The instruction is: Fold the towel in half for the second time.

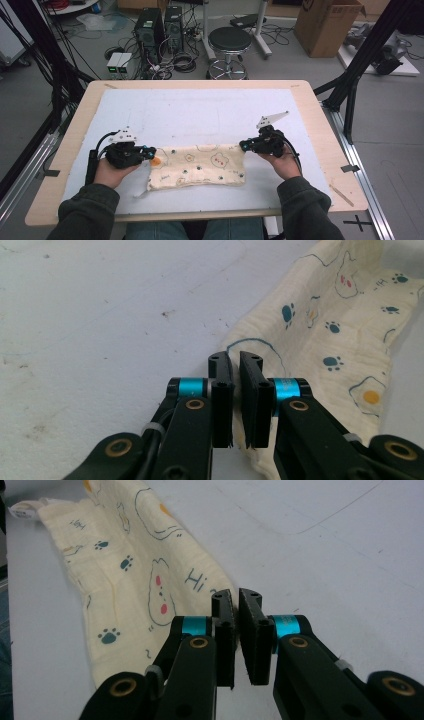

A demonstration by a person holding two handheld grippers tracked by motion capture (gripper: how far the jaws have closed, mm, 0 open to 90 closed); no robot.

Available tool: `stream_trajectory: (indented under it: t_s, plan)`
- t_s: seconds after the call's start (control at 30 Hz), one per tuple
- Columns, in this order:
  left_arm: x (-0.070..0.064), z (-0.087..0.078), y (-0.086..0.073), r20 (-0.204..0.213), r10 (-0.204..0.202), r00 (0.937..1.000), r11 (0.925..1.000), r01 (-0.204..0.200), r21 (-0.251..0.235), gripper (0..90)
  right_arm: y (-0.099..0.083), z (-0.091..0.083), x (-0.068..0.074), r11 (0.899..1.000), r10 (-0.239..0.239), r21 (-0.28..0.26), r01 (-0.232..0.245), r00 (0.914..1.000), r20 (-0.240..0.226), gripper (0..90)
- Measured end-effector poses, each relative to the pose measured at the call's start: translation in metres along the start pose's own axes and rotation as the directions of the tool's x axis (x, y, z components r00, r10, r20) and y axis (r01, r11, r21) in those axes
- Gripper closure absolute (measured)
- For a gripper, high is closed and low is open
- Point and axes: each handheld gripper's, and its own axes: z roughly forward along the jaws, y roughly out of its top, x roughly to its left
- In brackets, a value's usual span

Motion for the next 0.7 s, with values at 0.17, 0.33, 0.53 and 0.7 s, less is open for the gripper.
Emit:
stream_trajectory:
  t_s: [0.17,0.33,0.53,0.7]
  plan:
    - [-0.006,-0.001,-0.005,0.005,0.004,1.0,1.0,-0.004,-0.007,83.6,-0.006,-0.001,0.004,1.0,0.004,-0.001,-0.004,1.0,-0.006,85.3]
    - [-0.012,-0.002,-0.008,0.014,0.022,0.9997,0.9997,-0.022,-0.007,83.5,-0.01,-0.003,0.008,1.0,-0.016,-0.018,0.015,0.9998,-0.011,85.3]
    - [-0.018,-0.004,-0.01,0.028,0.049,0.9984,0.9988,-0.05,0.002,83.5,-0.013,-0.004,0.013,1.0,-0.015,-0.015,0.015,0.9997,-0.02,85.2]
    - [-0.024,-0.005,-0.013,0.031,0.063,0.9975,0.998,-0.063,0.003,83.5,-0.017,-0.003,0.016,1.0,-0.019,-0.007,0.019,0.9995,-0.024,85.1]
